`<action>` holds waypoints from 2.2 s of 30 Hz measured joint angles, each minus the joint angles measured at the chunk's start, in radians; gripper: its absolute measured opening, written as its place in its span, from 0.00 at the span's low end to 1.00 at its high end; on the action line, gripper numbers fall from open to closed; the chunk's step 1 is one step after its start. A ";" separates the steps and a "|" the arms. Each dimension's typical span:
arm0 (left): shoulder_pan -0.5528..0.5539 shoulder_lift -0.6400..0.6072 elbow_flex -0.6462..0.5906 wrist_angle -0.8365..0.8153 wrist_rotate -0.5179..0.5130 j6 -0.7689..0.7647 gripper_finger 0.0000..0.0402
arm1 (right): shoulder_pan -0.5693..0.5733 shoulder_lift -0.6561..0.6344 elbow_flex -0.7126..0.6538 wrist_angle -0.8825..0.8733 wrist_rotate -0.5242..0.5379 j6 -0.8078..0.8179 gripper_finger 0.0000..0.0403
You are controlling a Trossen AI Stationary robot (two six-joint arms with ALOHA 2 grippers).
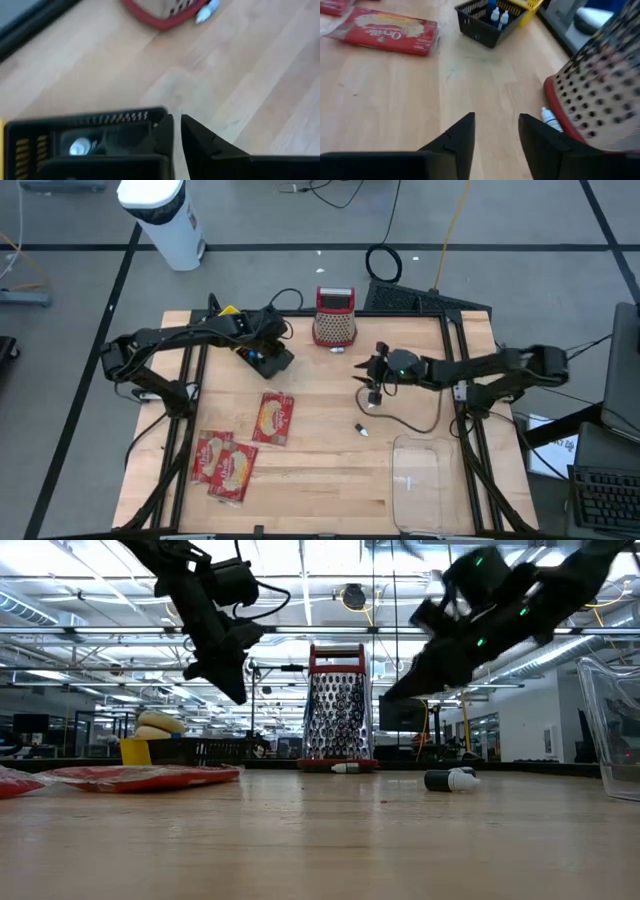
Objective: Pick & Place Food Item
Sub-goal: Put the top green food coloring bottle into the black bin
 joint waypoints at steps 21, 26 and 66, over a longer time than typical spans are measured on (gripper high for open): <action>-0.099 0.000 0.000 0.166 -0.001 0.007 0.20 | -0.223 0.526 0.337 0.016 -0.061 -0.118 0.53; -0.114 0.000 0.000 0.168 -0.003 0.023 0.20 | -0.236 0.558 0.357 -0.028 -0.062 -0.165 0.52; -0.149 0.001 0.000 0.235 -0.016 0.051 0.20 | -0.193 0.520 0.355 -0.180 -0.141 0.057 0.16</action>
